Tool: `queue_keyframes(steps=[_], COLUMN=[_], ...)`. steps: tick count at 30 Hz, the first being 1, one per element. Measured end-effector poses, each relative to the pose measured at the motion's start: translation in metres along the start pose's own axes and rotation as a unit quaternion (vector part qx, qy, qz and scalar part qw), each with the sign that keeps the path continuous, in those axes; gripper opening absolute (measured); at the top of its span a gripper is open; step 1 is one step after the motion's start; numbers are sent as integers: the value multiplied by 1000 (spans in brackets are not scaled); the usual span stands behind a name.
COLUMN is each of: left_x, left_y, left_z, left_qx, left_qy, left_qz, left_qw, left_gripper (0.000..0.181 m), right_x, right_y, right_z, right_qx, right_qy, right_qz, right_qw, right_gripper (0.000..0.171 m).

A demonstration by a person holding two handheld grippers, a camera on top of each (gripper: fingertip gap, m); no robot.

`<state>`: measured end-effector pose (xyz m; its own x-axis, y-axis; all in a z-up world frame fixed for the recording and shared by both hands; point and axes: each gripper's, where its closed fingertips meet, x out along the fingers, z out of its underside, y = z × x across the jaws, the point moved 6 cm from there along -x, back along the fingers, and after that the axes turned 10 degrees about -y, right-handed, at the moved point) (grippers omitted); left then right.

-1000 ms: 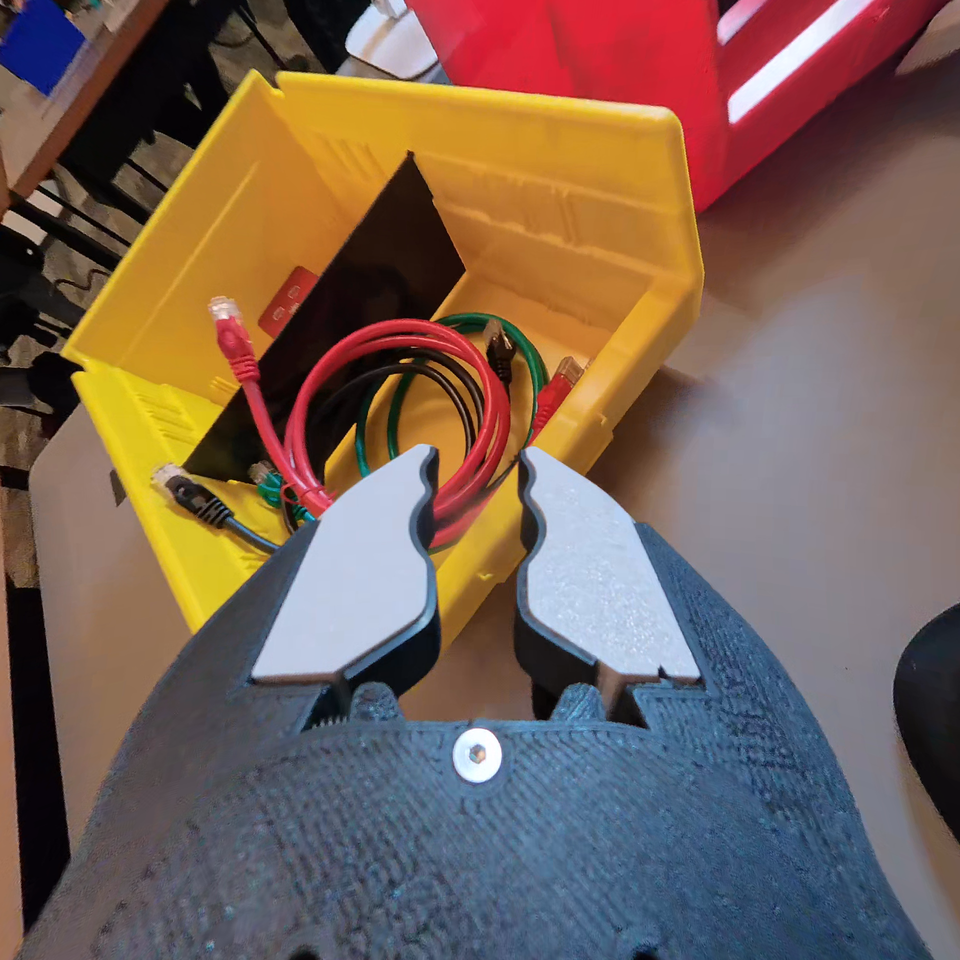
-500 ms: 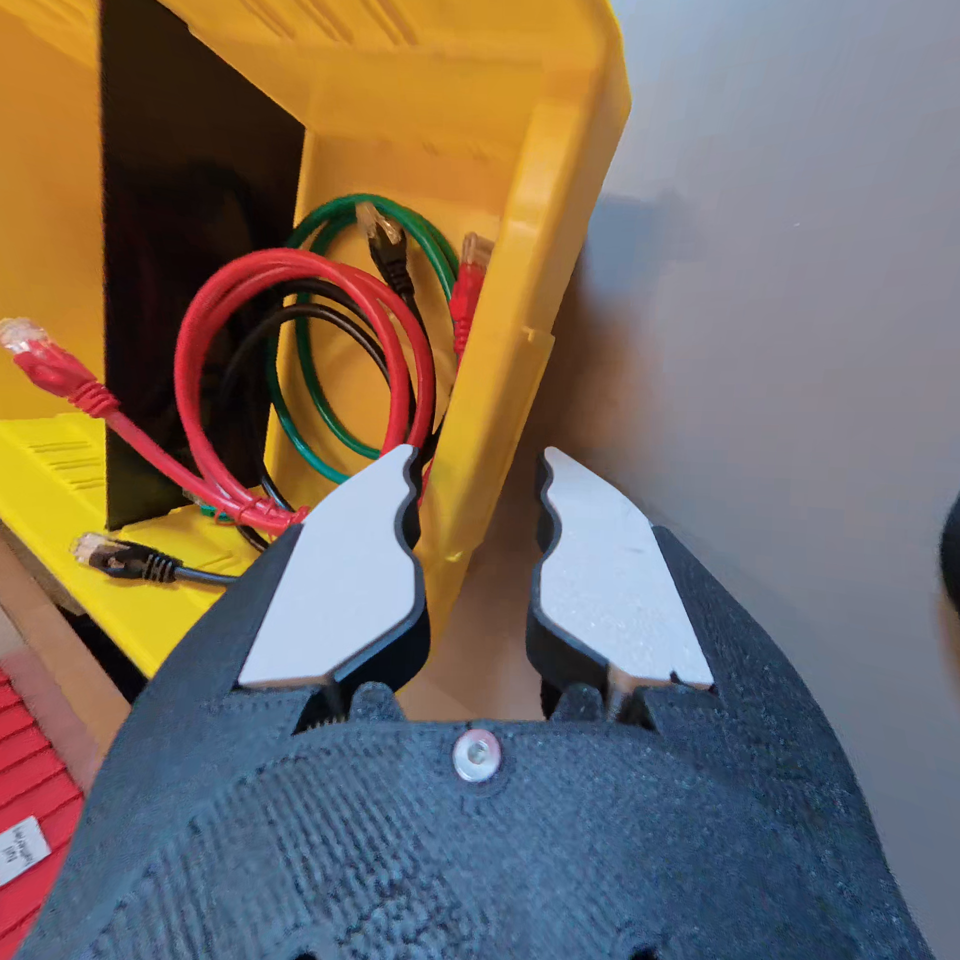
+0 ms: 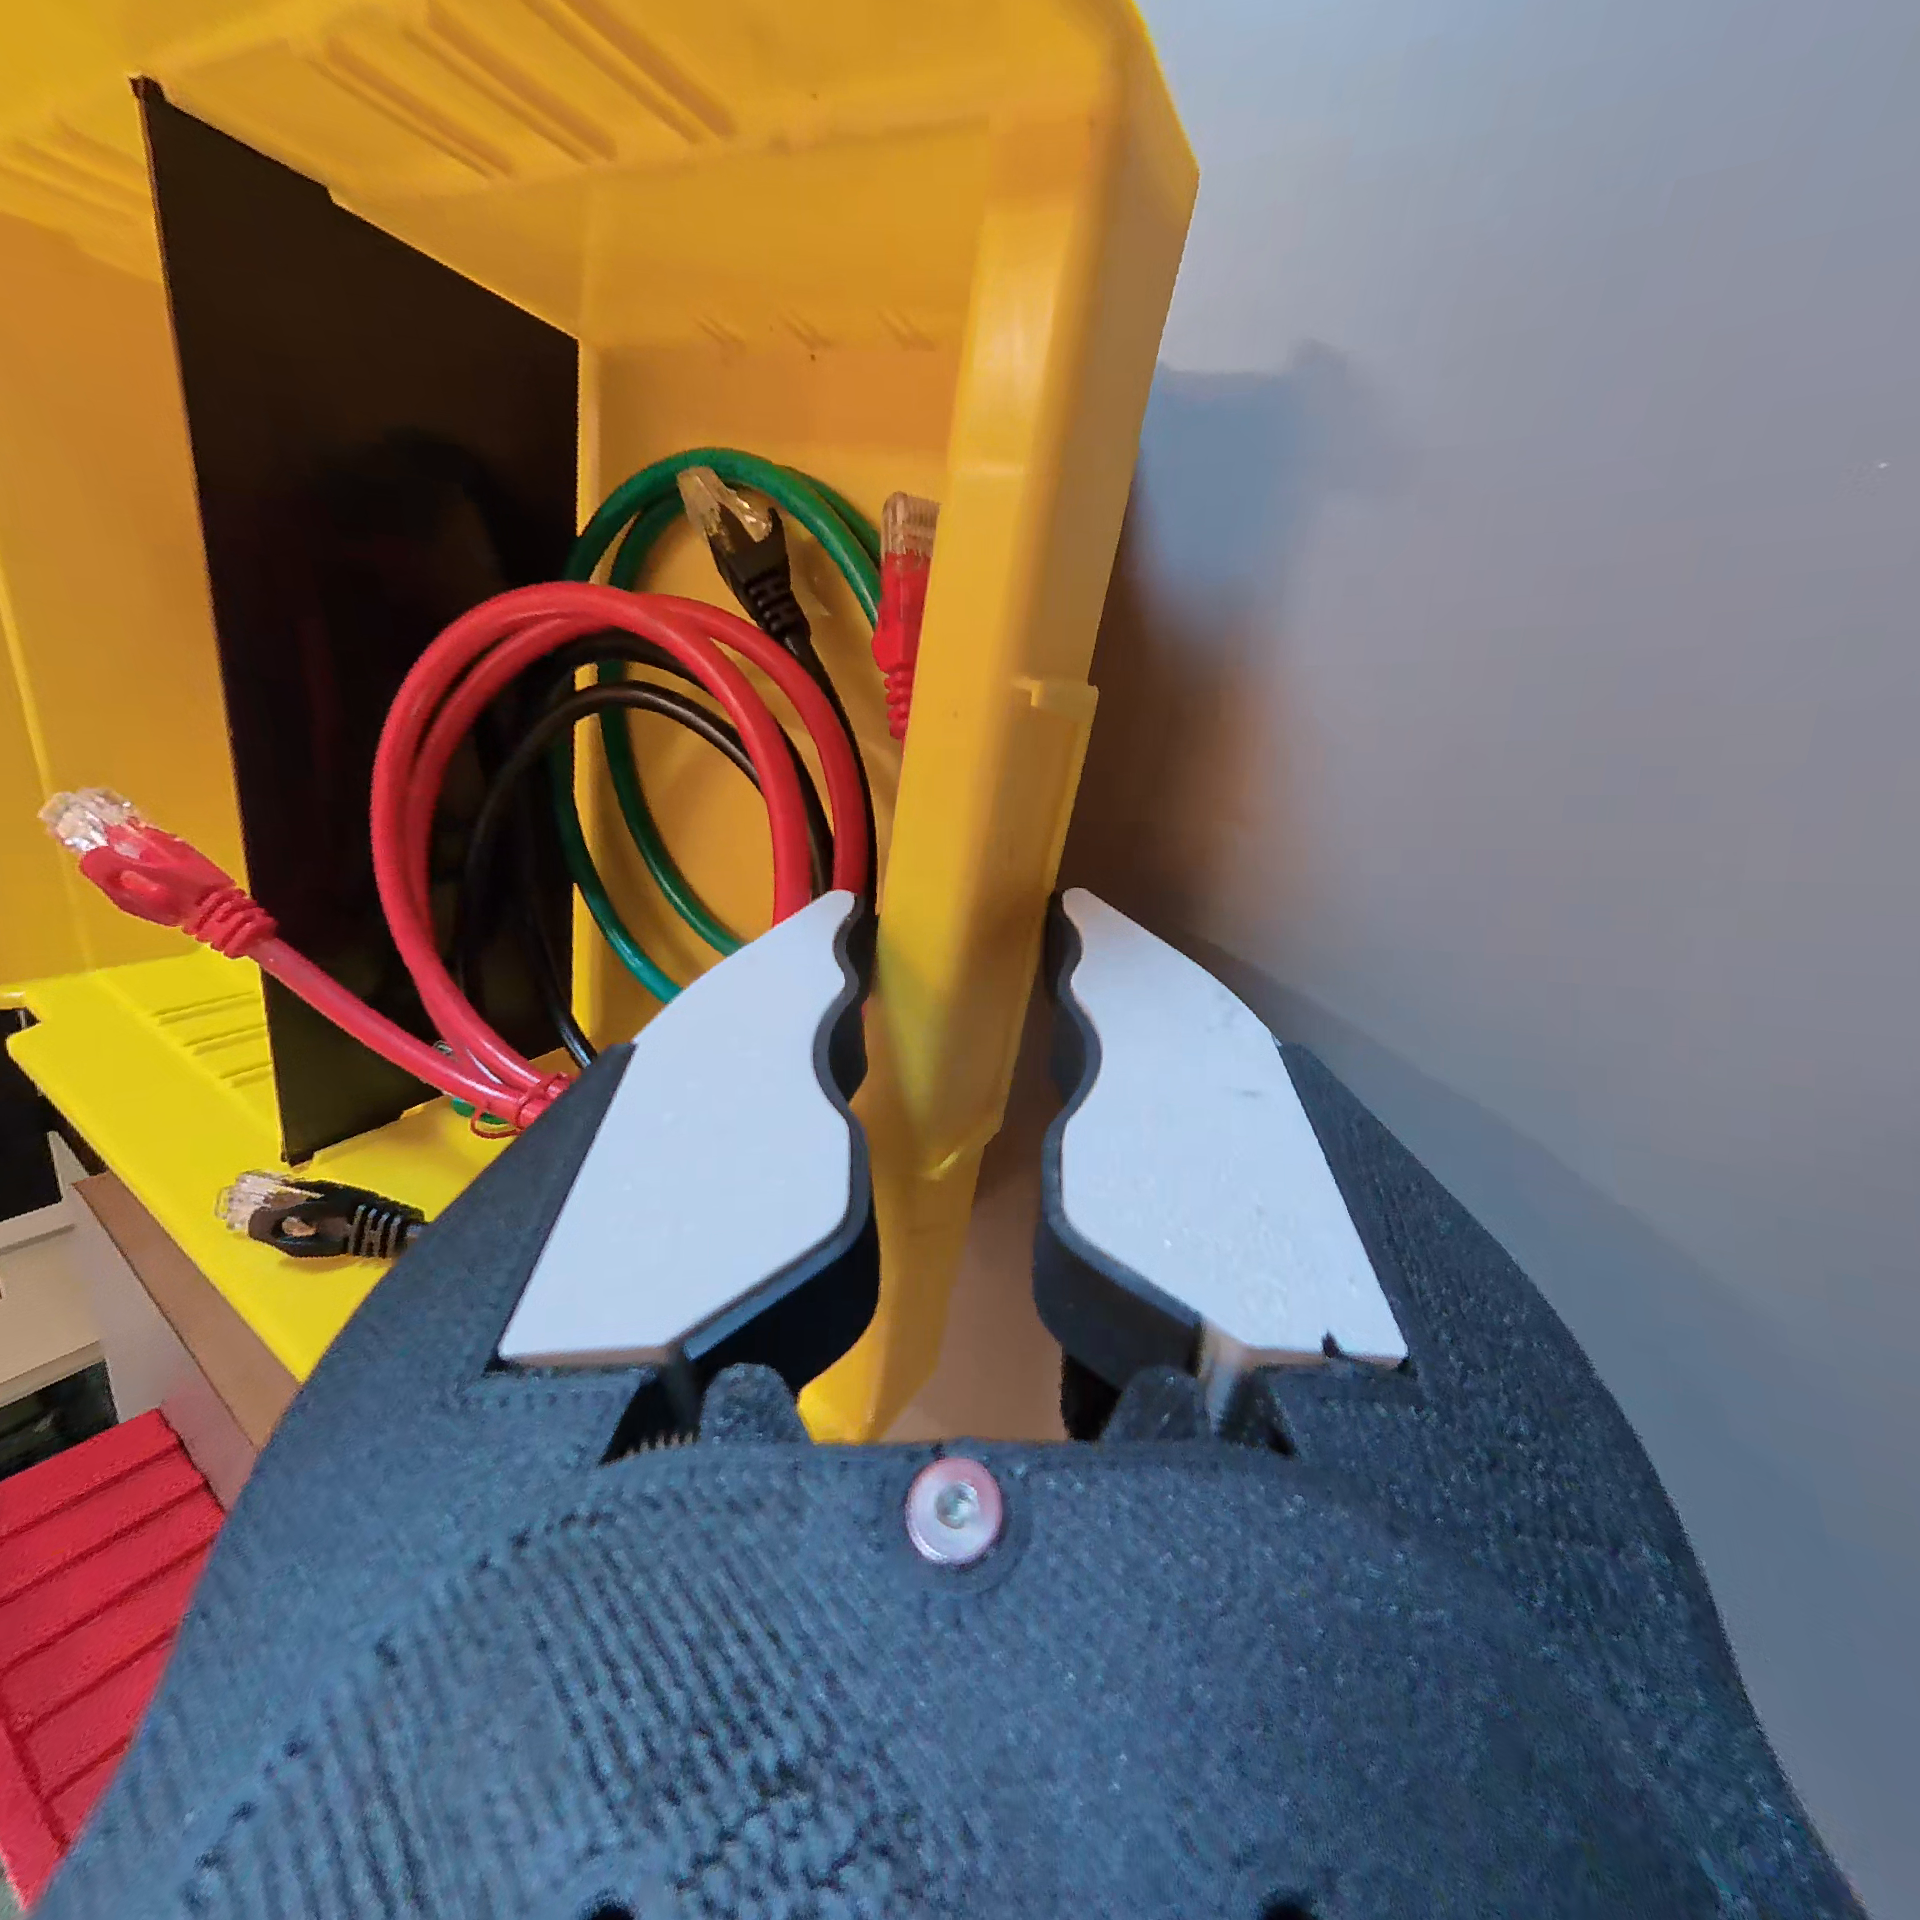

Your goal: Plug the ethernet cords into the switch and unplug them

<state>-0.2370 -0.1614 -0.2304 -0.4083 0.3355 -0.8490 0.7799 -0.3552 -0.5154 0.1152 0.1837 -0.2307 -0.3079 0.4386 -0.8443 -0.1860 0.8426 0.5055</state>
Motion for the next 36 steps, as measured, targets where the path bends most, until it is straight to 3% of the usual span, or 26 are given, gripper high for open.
queue_keyframes(steps=[7, 11, 14, 16, 20, 28, 36], left_x=[12, -7, -28, -41, -63, -80, -77], left_y=[-18, -19, -19, -20, -24, -24, -15], left_z=[-5, -9, -11, -12, -12, -7, -7], left_qx=[-58, -139, -214, -255, -333, -401, -397], left_qy=[36, 134, 223, 284, 402, 539, 551], left_qz=[1, -8, 28, 54, 92, 129, 167], left_qw=[998, 981, 951, 923, 848, 729, 715], left_gripper=[35, 41, 38, 19, 0, 0, 0], right_x=[4, -17, -42, -55, -73, -76, -72], right_y=[9, 7, 1, -5, -23, -61, -79], right_z=[1, -3, -17, -30, -57, -97, -103], right_qx=[30, 72, 103, 112, 108, 68, 46], right_qy=[8, 78, 157, 201, 263, 308, 330], right_qz=[21, 16, 5, -2, -23, -59, -64], right_qw=[999, 994, 982, 973, 958, 947, 941], right_gripper=[38, 41, 40, 38, 35, 31, 26])
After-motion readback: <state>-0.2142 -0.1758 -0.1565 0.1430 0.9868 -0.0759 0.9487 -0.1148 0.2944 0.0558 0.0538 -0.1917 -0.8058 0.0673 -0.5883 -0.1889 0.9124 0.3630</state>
